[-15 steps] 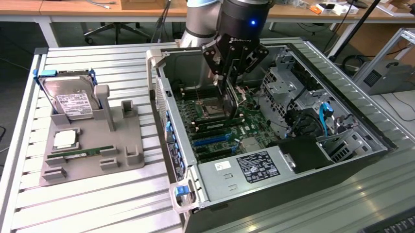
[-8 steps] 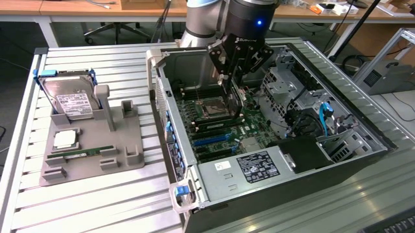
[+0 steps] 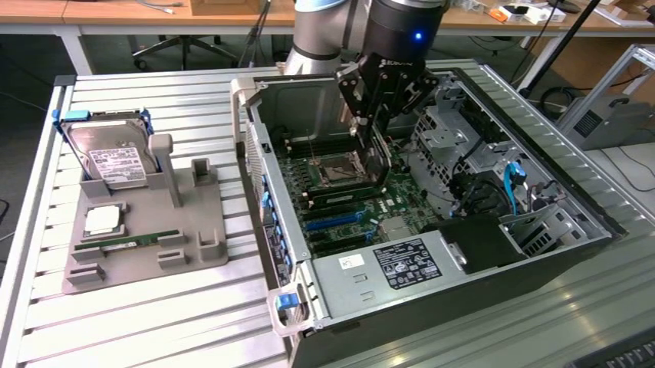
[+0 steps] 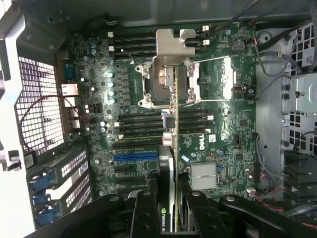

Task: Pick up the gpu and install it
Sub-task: 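Pick up the gpu and move the gpu toward the slot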

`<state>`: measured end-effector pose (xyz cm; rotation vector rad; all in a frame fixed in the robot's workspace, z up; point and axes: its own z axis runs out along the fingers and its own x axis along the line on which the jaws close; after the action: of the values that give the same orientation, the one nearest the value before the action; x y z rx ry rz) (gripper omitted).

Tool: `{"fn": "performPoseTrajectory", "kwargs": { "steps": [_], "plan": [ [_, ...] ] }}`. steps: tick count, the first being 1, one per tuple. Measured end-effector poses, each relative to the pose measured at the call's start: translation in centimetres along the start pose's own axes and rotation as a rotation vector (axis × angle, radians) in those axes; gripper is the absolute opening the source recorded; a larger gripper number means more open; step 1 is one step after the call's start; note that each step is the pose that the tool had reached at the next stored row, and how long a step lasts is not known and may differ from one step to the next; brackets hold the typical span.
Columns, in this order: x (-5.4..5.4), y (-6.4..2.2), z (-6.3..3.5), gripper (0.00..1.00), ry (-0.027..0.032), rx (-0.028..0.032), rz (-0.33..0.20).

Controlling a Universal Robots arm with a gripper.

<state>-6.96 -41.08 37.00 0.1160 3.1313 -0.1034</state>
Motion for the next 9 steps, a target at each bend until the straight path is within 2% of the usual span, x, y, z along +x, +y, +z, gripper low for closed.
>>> {"fn": "performPoseTrajectory", "kwargs": {
  "steps": [9],
  "plan": [
    [-1.05,0.08,0.04,0.27,0.0001,0.0001,0.0]
  ]
}}
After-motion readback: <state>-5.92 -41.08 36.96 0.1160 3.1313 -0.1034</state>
